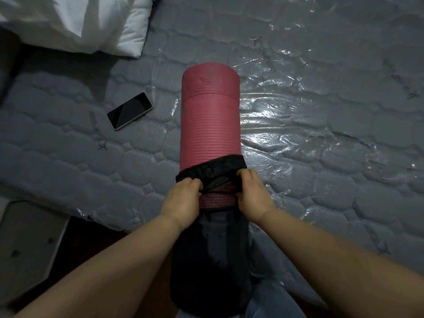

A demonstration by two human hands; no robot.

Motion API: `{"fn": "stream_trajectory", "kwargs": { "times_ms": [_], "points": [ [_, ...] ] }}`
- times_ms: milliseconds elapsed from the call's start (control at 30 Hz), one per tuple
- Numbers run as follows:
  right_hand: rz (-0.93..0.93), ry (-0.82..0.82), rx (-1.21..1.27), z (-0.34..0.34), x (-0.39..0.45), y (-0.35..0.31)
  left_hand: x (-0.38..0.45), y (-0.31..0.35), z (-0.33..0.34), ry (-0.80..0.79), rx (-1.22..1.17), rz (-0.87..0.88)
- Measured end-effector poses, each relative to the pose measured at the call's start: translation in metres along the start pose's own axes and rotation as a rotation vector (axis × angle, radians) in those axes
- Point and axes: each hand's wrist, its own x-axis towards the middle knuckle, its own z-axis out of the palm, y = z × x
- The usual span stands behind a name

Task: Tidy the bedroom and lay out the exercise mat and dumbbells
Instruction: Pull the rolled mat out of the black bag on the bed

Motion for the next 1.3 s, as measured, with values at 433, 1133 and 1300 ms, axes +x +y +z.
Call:
{"fn": "stream_trajectory", "kwargs": {
  "times_ms": [433, 1133, 1300],
  "points": [
    [-0.02, -0.236, -0.002, 0.013, -0.033, 0.002, -0.014, -0.026, -0.003, -0.054, -0.04, -0.008],
    [0.054, -0.21, -0.056, -0.004, -0.048, -0.014, -0.018, -0.03, 0.025, -0.397, -0.129, -0.086],
    [0.023, -0.2, 0.05, 0.0, -0.031, -0.047, -0.022, -0.047, 0.007, -0.333, -0.2, -0.187]
  ]
}}
